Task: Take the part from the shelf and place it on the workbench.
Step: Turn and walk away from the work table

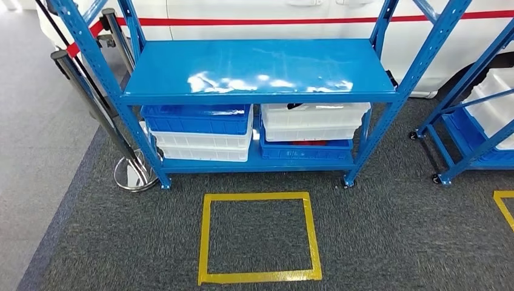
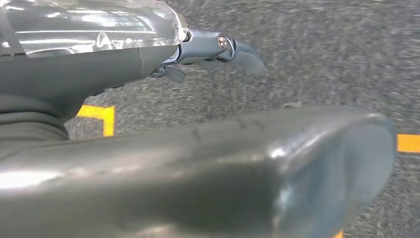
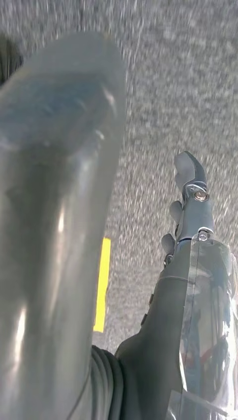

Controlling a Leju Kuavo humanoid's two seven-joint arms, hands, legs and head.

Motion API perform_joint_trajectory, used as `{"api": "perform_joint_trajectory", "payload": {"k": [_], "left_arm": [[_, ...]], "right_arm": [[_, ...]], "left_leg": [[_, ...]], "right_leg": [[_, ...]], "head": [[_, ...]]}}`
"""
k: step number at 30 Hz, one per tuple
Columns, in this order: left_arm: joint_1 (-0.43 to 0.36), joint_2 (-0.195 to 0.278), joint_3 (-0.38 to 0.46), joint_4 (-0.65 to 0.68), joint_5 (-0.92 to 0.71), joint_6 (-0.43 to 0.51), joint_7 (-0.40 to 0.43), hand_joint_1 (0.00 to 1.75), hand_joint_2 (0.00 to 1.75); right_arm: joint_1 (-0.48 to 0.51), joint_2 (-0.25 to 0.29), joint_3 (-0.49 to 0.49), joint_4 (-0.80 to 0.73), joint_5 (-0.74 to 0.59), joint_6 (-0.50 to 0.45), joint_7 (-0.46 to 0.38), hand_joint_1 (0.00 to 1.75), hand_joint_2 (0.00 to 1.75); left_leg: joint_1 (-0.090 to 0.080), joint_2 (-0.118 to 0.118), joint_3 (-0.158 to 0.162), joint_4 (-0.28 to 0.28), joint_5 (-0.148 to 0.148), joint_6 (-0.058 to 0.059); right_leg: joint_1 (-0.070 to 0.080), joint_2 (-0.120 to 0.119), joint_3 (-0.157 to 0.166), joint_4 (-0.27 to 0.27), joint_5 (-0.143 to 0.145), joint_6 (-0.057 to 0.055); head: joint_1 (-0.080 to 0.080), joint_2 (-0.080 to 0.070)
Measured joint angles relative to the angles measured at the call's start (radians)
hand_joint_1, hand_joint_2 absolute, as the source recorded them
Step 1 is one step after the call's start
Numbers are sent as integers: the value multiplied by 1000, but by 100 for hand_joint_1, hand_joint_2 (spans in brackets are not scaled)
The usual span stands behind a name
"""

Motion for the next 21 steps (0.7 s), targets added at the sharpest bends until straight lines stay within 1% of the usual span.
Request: {"api": "perform_joint_trajectory", "payload": {"k": [1, 3, 4, 5, 6, 7, 8, 9, 10, 11, 12, 13, 14, 15, 16, 17, 19, 20, 21], "left_arm": [[-1, -1, 0, 0, -2, 0, 0, 0, 0], [-4, 0, 1, 0, -5, 0, 1, 0, 0], [-5, 2, 2, 0, -6, 1, 2, 0, 0], [-7, 2, 2, 0, -8, 2, 5, 0, 0], [-9, 3, 4, 0, -10, 3, 8, 0, 0], [-11, 3, 5, 0, -13, 4, 13, 0, 0], [-12, 3, 6, 0, -16, 5, 19, 0, 0], [-12, 2, 8, 0, -19, 6, 23, 0, 0], [-10, 2, 9, 0, -20, 6, 27, 0, 0], [-9, 2, 11, 0, -21, 7, 29, 0, 0], [-8, 3, 14, 0, -22, 8, 30, 0, 0], [-7, 3, 16, 0, -23, 8, 30, 0, 0], [-7, 3, 18, 0, -23, 8, 30, 0, 0], [-7, 3, 19, 0, -23, 9, 30, 0, 0], [-7, 3, 20, 0, -24, 9, 30, 0, 0], [-6, 4, 22, 0, -24, 10, 30, 0, 0], [-5, 4, 24, 0, -24, 12, 28, 0, 0], [-5, 4, 24, 0, -24, 12, 27, 0, 0], [-6, 4, 25, 0, -24, 12, 26, 0, 0]], "right_arm": [[1, -1, -1, 0, 3, -1, -1, 0, 44], [-1, -1, -2, 0, 7, -1, -5, 0, 44], [-1, -1, -5, 0, 4, 3, -8, 0, 0], [-3, 0, -10, 0, -3, 10, -12, 0, 0], [-5, 0, -18, 0, -13, 18, -17, 0, 0], [-7, 0, -25, 0, -22, 26, -22, 0, 0], [-9, 0, -33, 0, -27, 30, -28, 0, 0], [-10, 0, -38, 0, -28, 32, -32, 0, 0], [-10, 0, -43, 0, -26, 30, -35, 0, 0], [-10, 0, -46, 0, -22, 26, -37, 0, 0], [-10, 0, -48, 0, -17, 20, -37, 0, 0], [-9, 0, -50, 0, -11, 14, -36, 0, 0], [-9, 1, -50, 0, -7, 10, -35, 0, 0], [-10, 1, -50, 0, -3, 6, -34, 0, 0], [-12, 2, -50, 0, -1, 2, -33, 0, 0], [-14, 3, -50, 0, -1, -2, -30, 0, 0], [-16, 5, -50, 0, 1, -6, -25, 0, 0], [-17, 6, -51, 0, 2, -6, -23, 0, 0], [-17, 6, -51, 0, 3, -6, -22, 0, 0]], "left_leg": [[-2, -2, 15, 2, -9, -5], [-5, -2, 31, 19, -10, -17], [-5, 0, 30, 46, -2, -22], [-4, 2, 14, 82, 0, -28], [-1, 5, -11, 128, -14, -34], [2, 7, -43, 179, -40, -40], [7, 9, -78, 223, -76, -46], [10, 10, -108, 252, -109, -50], [14, 11, -127, 256, -122, -54], [16, 12, -135, 232, -105, -55], [17, 13, -130, 181, -59, -54], [18, 13, -119, 119, -2, -52], [16, 13, -113, 71, 34, -48], [13, 12, -111, 39, 51, -43], [10, 12, -113, 27, 55, -36], [8, 12, -117, 27, 51, -30], [10, 13, -107, 14, 77, -16], [13, 15, -101, 5, 85, -10], [15, 16, -96, -3, 91, -4]], "right_leg": [[2, 1, 4, -19, 34, -6], [0, 5, 29, -29, 38, -17], [-3, 7, 44, -35, 39, -23], [-6, 8, 58, -38, 38, -28], [-7, 10, 69, -42, 34, -33], [-7, 13, 77, -45, 28, -36], [-7, 17, 83, -47, 21, -37], [-7, 22, 89, -48, 14, -37], [-7, 26, 97, -48, 7, -37], [-7, 30, 106, -48, 0, -36], [-7, 32, 117, -48, -8, -35], [-7, 33, 126, -49, -15, -33], [-7, 35, 134, -50, -20, -31], [-7, 36, 138, -51, -24, -26], [-6, 38, 139, -53, -28, -19], [-6, 40, 141, -54, -31, -13], [-4, 37, 144, -53, -41, 0], [-3, 30, 140, -38, -53, 5], [-3, 22, 125, -4, -74, 9]], "head": [[0, 0], [0, 0], [-1, 0], [-4, 0], [-6, 0], [-8, 0], [-8, 0], [-8, 0], [-8, 0], [-8, 0], [-8, 0], [-8, 0], [-7, 0], [-8, 0], [-8, 0], [-9, 0], [-9, 0], [-8, 0], [-6, 0]]}}
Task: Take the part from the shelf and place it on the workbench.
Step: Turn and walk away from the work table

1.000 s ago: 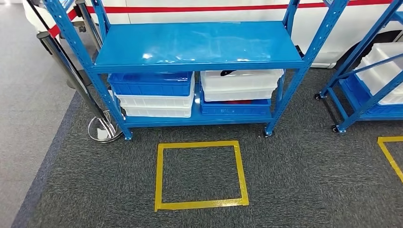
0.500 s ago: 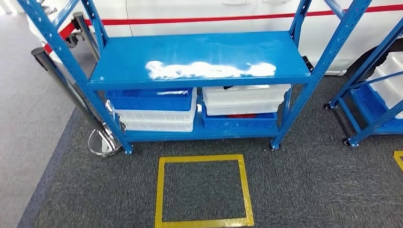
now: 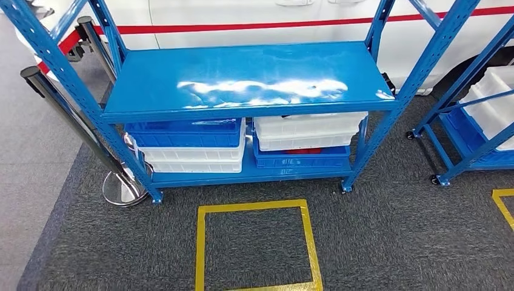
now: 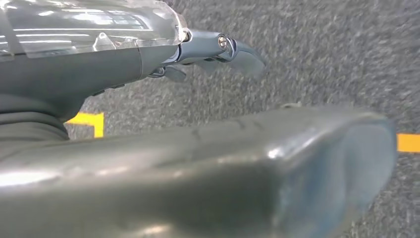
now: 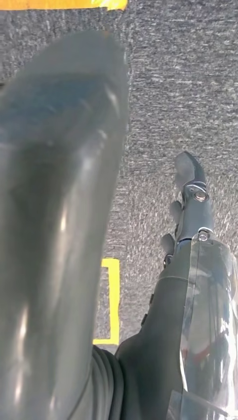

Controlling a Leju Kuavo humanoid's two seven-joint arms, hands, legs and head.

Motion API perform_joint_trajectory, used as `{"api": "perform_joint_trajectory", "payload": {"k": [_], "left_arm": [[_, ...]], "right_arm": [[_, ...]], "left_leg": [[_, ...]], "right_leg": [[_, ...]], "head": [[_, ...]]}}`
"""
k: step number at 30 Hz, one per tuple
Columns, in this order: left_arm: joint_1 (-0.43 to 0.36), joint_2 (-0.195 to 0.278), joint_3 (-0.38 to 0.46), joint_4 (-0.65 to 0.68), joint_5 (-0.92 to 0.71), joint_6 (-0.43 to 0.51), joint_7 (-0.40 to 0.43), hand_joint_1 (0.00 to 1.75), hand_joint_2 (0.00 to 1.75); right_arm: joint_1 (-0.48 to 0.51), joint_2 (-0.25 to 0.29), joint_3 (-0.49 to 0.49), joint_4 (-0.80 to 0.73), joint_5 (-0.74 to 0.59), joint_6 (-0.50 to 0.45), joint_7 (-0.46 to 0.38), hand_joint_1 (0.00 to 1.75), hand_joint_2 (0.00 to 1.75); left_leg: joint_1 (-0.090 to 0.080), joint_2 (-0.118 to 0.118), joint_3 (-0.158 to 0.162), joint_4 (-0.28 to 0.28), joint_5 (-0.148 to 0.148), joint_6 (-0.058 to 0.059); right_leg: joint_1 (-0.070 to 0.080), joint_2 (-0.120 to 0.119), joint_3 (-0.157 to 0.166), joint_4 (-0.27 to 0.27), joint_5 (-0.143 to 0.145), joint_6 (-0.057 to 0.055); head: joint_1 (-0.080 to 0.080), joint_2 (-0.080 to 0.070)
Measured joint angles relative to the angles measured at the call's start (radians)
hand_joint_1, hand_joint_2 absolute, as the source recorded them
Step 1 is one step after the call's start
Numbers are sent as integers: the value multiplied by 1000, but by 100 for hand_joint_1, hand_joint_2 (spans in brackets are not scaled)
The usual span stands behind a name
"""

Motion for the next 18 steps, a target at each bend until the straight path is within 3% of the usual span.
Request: {"api": "perform_joint_trajectory", "payload": {"k": [2, 3, 4, 5, 6, 7, 9, 10, 14, 16, 18], "left_arm": [[0, 0, 2, 0, 0, 0, -2, 0, 0], [0, 0, 2, 0, 0, 0, -3, 0, 0], [0, 0, 3, 0, 0, 0, -4, 0, 0], [0, 0, 4, 0, 0, -1, -4, 0, 0], [1, 0, 5, 0, 0, -2, -4, 0, 0], [2, 0, 6, 0, 0, -3, -5, 0, 0], [2, 0, 8, 0, -1, -6, -6, 0, 0], [2, 0, 8, 0, -1, -7, -6, 0, 0], [-1, 1, 10, 0, -3, -8, -7, 0, 0], [-1, 1, 12, 0, -3, -8, -7, 0, 0], [1, 1, 15, 0, -3, -9, -7, 0, 0]], "right_arm": [[-1, 0, 0, 0, 3, 0, 1, 0, 0], [-2, 0, -1, 0, 3, 0, 1, 0, 0], [-2, 0, -1, 0, 3, 0, 1, 0, 0], [-1, 0, -1, 0, 4, 1, 2, 0, 0], [-1, 0, -2, 0, 4, 1, 3, 0, 0], [-1, 0, -3, 0, 4, 1, 4, 0, 0], [-2, 0, -5, 0, 5, 2, 7, 0, 0], [-3, 1, -5, 0, 5, 2, 8, 0, 0], [-3, 2, -6, 0, 7, 2, 11, 0, 0], [-3, 3, -6, 0, 8, 2, 12, 0, 0], [-3, 3, -7, 0, 9, 3, 12, 0, 0]], "left_leg": [[-1, 3, 4, -6, 1, 8], [-2, 5, 4, -6, -1, 9], [-3, 5, 6, -6, -4, 10], [-3, 6, 9, -6, -9, 9], [-3, 6, 14, -5, -14, 7], [-2, 6, 20, -4, -21, 3], [-6, 6, 28, 1, -36, -8], [-9, 6, 30, 2, -42, -13], [-9, 6, 36, 17, -62, -34], [-6, 5, -7, 109, -104, -45], [-3, 5, -96, 255, -153, -52]], "right_leg": [[-2, -14, -66, 122, -61, 5], [-3, -15, -102, 182, -81, 7], [-4, -16, -126, 216, -82, 9], [-5, -17, -131, 212, -61, 10], [-5, -19, -116, 168, -22, 10], [-6, -22, -88, 100, 22, 10], [-5, -27, -38, -15, 69, 3], [-4, -27, -28, -39, 71, -3], [-5, -24, -14, -51, 59, -30], [-8, -24, -1, -55, 52, -41], [-6, -23, 9, -55, 40, -46]], "head": [[3, 0], [4, 0], [4, 0], [4, 0], [4, 0], [4, 0], [4, 0], [3, 0], [2, 0], [0, 0], [-1, 0]]}}
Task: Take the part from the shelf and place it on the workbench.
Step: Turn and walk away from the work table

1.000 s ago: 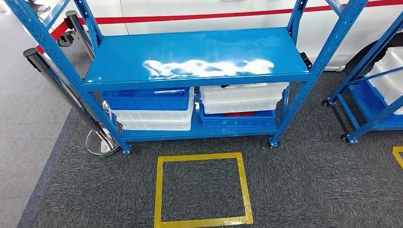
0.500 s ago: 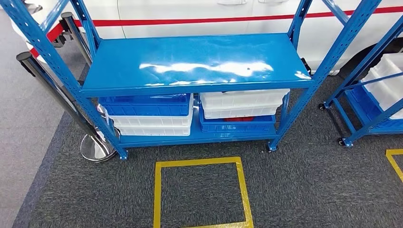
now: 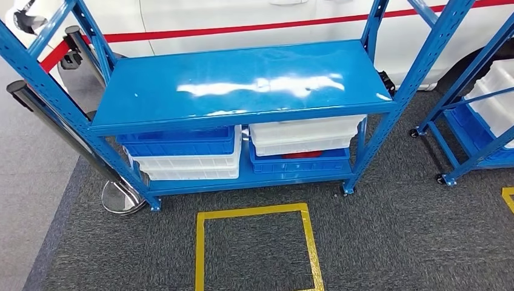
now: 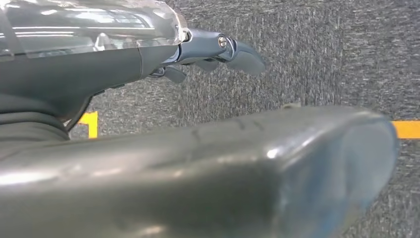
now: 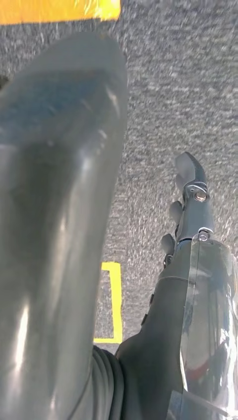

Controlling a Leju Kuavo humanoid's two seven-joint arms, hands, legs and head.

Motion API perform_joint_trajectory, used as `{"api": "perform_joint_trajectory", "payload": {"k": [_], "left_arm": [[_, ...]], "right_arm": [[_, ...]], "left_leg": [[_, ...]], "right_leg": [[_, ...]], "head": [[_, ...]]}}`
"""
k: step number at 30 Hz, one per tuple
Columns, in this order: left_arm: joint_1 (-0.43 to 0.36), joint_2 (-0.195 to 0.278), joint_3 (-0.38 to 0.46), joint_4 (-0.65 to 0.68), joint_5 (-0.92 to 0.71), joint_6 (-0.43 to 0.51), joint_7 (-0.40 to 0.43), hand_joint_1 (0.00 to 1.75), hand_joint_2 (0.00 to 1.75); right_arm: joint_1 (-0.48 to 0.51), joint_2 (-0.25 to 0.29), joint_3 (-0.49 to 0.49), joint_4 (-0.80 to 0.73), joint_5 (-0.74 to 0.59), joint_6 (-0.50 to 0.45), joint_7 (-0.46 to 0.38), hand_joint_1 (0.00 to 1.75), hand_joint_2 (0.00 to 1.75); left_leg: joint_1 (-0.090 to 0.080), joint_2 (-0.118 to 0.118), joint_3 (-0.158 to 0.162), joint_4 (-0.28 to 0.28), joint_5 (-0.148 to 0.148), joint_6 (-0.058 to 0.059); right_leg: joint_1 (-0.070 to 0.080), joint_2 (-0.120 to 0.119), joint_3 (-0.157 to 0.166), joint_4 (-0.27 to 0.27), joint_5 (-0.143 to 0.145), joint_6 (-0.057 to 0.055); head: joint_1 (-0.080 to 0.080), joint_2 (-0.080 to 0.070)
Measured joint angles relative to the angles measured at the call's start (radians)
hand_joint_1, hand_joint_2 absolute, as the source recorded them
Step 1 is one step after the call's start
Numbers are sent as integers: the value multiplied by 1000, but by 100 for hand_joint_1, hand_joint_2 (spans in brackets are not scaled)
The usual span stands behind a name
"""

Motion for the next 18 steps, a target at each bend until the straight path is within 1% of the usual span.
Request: {"api": "perform_joint_trajectory", "payload": {"k": [1, 2, 3, 4, 5, 6, 7, 8, 9, 10, 11, 12, 13, 14, 15, 16, 17, 18], "left_arm": [[1, 0, 1, 0, 0, 0, 0, 0, 0], [3, 0, 1, 0, 0, 0, 0, 0, 0], [4, 0, 2, 0, 0, 0, 0, 0, 0], [5, 0, 2, 0, 0, 0, 0, 0, 0], [6, 1, 2, 0, 0, 0, 1, 0, 0], [6, 2, 3, 0, 0, 0, 2, 0, 0], [6, 2, 3, 0, 0, 0, 3, 0, 0], [6, 3, 3, 0, -1, 1, 3, 0, 0], [5, 2, 3, 0, -1, 2, 4, 0, 0], [5, 2, 3, 0, -1, 2, 5, 0, 0], [5, 2, 3, 0, -1, 3, 5, 0, 0], [5, 2, 3, 0, -2, 3, 6, 0, 0], [5, 1, 3, 0, -2, 3, 6, 0, 0], [4, 1, 3, 0, -3, 2, 7, 0, 0], [3, 1, 3, 0, -3, 2, 7, 0, 0], [4, 1, 3, 0, -3, 2, 8, 0, 0], [4, 0, 3, 0, -4, 1, 8, 0, 0], [6, -1, 4, 0, -4, 1, 8, 0, 0]], "right_arm": [[0, 0, 0, 0, 0, 0, 0, 0, 0], [1, 0, -1, 0, 1, 0, 0, 0, 0], [1, 0, -1, 0, 1, 0, 1, 0, 0], [2, 0, -2, 0, 1, 0, 1, 0, 0], [3, 2, -2, 0, 1, 1, 1, 0, 0], [3, 4, -3, 1, 2, 2, 2, 0, 0], [2, 6, -4, 1, 3, 3, 2, 0, 0], [1, 8, -5, 2, 4, 4, 3, 0, 0], [-1, 9, -6, 2, 5, 4, 3, 0, 0], [-2, 9, -6, 2, 7, 4, 4, 0, 0], [-2, 10, -6, 2, 8, 4, 4, 0, 0], [-2, 10, -6, 2, 10, 4, 5, 0, 0], [-3, 11, -6, 2, 12, 4, 5, 0, 0], [-4, 11, -6, 2, 13, 4, 5, 0, 0], [-4, 11, -6, 2, 14, 4, 5, 0, 0], [-3, 11, -6, 2, 15, 4, 5, 0, 0], [-2, 10, -7, 2, 16, 4, 6, 0, 0], [0, 10, -7, 2, 17, 4, 6, 0, 0]], "left_leg": [[1, 0, -37, 48, -3, 0], [1, 0, -57, 58, 18, 2], [0, 0, -56, 26, 59, 6], [-2, -1, -40, -38, 113, 14], [-5, -1, -18, -103, 156, 24], [-9, -2, 2, -158, 184, 35], [-14, -2, 17, -193, 192, 44], [-17, -2, 25, -210, 185, 51], [-19, -2, 33, -223, 178, 57], [-17, -2, 46, -237, 173, 60], [-15, -3, 63, -252, 170, 64], [-12, -4, 81, -264, 167, 68], [-10, -4, 97, -274, 163, 70], [-10, -3, 108, -278, 157, 73], [-9, -3, 118, -279, 149, 73], [-8, -4, 128, -279, 139, 72], [-6, -5, 142, -279, 127, 69], [-4, -6, 157, -278, 116, 65]], "right_leg": [[1, 2, 8, 0, -7, 0], [2, 4, 18, 0, -15, 0], [4, 6, 30, 0, -24, 1], [6, 7, 43, 0, -34, 2], [6, 9, 55, -2, -44, 3], [7, 11, 64, -3, -53, 6], [6, 12, 70, -7, -59, 11], [5, 13, 76, -8, -62, 17], [5, 13, 81, -8, -59, 26], [4, 11, 84, 0, -54, 33], [3, 9, 80, 21, -48, 39], [2, 8, 63, 56, -46, 45], [1, 7, 32, 105, -55, 48], [0, 7, -9, 162, -74, 51], [-1, 6, -53, 213, -101, 54], [-2, 6, -93, 249, -124, 57], [-4, 5, -121, 260, -134, 60], [-6, 4, -135, 245, -124, 62]], "head": [[0, 0], [0, 0], [0, 0], [0, 0], [1, 0], [3, 0], [4, 0], [6, 0], [7, 0], [7, 0], [8, 0], [9, 0], [9, 0], [10, 0], [11, 0], [11, 0], [11, 0], [11, 0]]}}
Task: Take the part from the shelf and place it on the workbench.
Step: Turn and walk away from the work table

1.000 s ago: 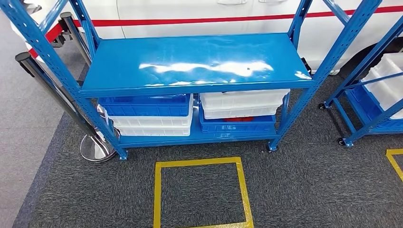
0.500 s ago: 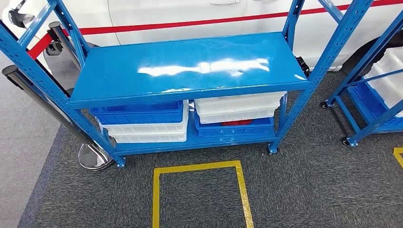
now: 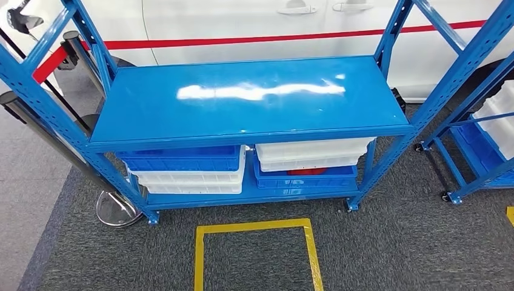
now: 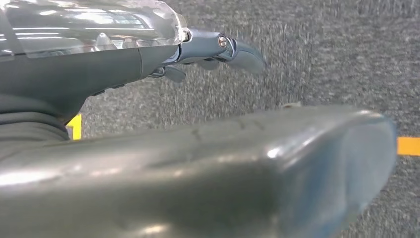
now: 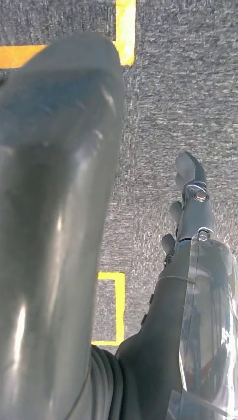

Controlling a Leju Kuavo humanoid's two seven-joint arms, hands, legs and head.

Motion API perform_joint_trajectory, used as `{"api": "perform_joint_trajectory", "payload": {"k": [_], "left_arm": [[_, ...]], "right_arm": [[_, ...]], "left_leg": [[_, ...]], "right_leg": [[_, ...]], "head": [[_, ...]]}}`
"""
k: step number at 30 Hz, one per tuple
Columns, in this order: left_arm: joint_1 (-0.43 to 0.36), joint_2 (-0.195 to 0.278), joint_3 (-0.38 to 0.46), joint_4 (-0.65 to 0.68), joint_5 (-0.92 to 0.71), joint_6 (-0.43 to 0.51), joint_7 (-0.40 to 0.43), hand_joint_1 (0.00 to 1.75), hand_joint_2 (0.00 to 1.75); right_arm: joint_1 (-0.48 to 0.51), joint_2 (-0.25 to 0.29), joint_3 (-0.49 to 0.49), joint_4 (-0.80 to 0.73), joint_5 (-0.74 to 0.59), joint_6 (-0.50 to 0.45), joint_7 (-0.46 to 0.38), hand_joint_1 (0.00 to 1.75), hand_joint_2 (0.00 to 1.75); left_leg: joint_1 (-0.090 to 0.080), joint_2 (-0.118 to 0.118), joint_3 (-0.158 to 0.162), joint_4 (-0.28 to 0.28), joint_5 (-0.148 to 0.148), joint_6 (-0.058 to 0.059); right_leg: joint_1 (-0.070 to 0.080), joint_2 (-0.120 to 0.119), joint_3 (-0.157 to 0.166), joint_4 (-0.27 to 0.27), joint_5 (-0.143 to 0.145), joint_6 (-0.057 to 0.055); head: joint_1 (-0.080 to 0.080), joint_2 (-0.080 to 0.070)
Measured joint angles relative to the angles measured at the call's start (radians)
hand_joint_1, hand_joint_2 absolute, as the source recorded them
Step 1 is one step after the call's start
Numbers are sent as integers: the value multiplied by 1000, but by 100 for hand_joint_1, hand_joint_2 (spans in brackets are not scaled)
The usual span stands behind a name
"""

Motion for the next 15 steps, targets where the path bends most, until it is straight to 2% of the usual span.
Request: {"api": "perform_joint_trajectory", "payload": {"k": [1, 3, 4, 5, 7, 9, 11, 13, 14, 15], "left_arm": [[2, -1, 0, 0, 0, 0, 0, 0, 0], [3, -2, 0, 0, -1, -1, 1, 0, 0], [1, -2, 1, 0, -1, -1, 1, 0, 0], [-1, -2, 1, 0, -2, -1, 1, 0, 0], [-5, -2, 1, 0, -4, -1, 1, 0, 0], [-7, -2, 1, 0, -7, 1, 3, 0, 0], [-8, -3, 1, 0, -11, 3, 6, 0, 0], [-6, -4, 1, 0, -16, 5, 9, 0, 0], [-5, -4, 1, 0, -18, 6, 9, 0, 0], [-5, -4, 1, 0, -22, 8, 9, 0, 0]], "right_arm": [[2, 0, 0, 0, 0, 0, 0, 0, 0], [6, 0, 0, 0, 1, 0, 0, 0, 0], [6, 0, -1, 0, 1, 0, 0, 0, 0], [6, 0, -1, 0, 1, 0, 0, 0, 0], [5, 0, -1, 0, 1, 0, 0, 0, 0], [7, 0, -2, 0, 1, 0, 1, 0, 0], [6, 0, -3, 0, 2, 0, 1, 0, 0], [5, 0, -6, 0, 4, 0, 1, 0, 0], [5, 0, -7, 0, 4, 0, 1, 0, 0], [4, 0, -8, 0, 5, 0, 1, 0, 0]], "left_leg": [[3, 0, 17, 0, -14, -5], [8, 1, 50, 3, -42, -18], [8, 1, 60, 5, -56, -26], [7, 3, 66, 4, -67, -33], [5, 4, 71, 9, -71, -45], [7, 5, 57, 52, -61, -54], [10, 5, -2, 157, -75, -62], [11, 5, -82, 264, -134, -66], [11, 5, -112, 290, -162, -66], [10, 5, -128, 288, -172, -64]], "right_leg": [[-3, -1, -1, -43, 37, 5], [-9, -8, 8, -152, 149, 14], [-10, -12, 11, -190, 190, 11], [-9, -15, 9, -208, 214, 2], [-5, -15, 11, -212, 209, -22], [-6, -14, 24, -217, 201, -37], [-6, -13, 41, -223, 191, -47], [-3, -11, 57, -226, 178, -53], [0, -9, 66, -226, 172, -54], [2, -8, 75, -226, 166, -55]], "head": [[0, 0], [1, 0], [1, 0], [2, 0], [3, 0], [2, 0], [1, 0], [1, 0], [1, 0], [1, 0]]}}
